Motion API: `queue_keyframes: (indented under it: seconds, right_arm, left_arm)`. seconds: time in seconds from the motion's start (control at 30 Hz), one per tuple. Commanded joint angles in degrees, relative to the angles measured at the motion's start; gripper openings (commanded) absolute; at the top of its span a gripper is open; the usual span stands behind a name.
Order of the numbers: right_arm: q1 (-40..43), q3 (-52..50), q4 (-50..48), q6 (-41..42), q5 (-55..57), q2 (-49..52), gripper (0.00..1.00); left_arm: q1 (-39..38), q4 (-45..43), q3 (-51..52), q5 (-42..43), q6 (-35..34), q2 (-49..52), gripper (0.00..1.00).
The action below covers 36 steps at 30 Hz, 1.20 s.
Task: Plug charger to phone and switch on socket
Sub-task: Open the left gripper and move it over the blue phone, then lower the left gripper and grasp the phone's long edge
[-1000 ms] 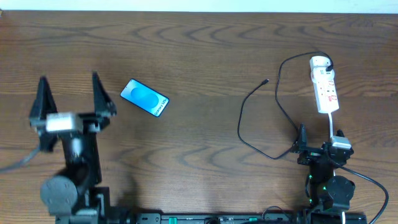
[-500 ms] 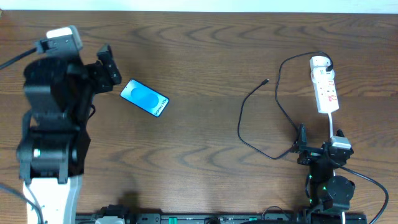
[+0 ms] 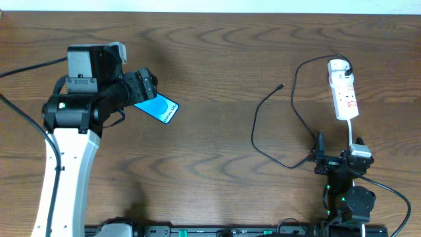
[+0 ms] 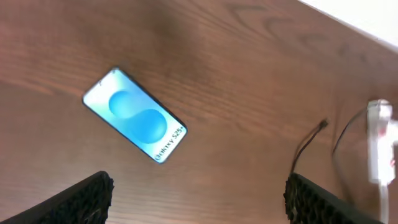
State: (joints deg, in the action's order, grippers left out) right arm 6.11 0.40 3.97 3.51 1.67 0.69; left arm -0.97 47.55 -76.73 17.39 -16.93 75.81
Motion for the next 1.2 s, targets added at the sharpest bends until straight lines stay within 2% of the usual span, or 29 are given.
queue_keyframes:
  seconds: [0.0, 0.13, 0.47, 0.6, 0.9, 0.93, 1.17]
  right_arm:
    - [0.3, -0.1, 0.2, 0.7, -0.1, -0.3, 0.99]
    - [0.3, -0.1, 0.2, 0.7, -0.1, -0.3, 0.99]
    - [0.3, -0.1, 0.2, 0.7, -0.1, -0.3, 0.99]
    - [0.3, -0.1, 0.2, 0.7, -0.1, -0.3, 0.99]
    - [0.3, -0.1, 0.2, 0.7, -0.1, -0.3, 0.99]
    - [0.3, -0.1, 0.2, 0.7, -0.1, -0.3, 0.99]
    - [0.3, -0.1, 0.2, 0.7, -0.1, -0.3, 0.99]
  left_arm:
    - [-0.1, 0.0, -1.2, -8.0, -16.5, 1.6, 0.88]
    - [-0.1, 2.7, -4.5, -15.2, -24.8, 4.2, 0.88]
    - [-0.1, 15.9, -21.2, -17.6, -33.8, 22.6, 0.88]
    - [-0.1, 16.5, -21.2, -13.7, -34.2, 27.3, 0.88]
    - [-0.1, 16.8, -20.9, -13.3, -36.0, 34.8, 0.88]
    - [-0.2, 16.7, -20.9, -13.3, -36.4, 35.1, 0.98]
    - [-0.1, 16.2, -20.8, -14.0, -37.0, 36.0, 0.98]
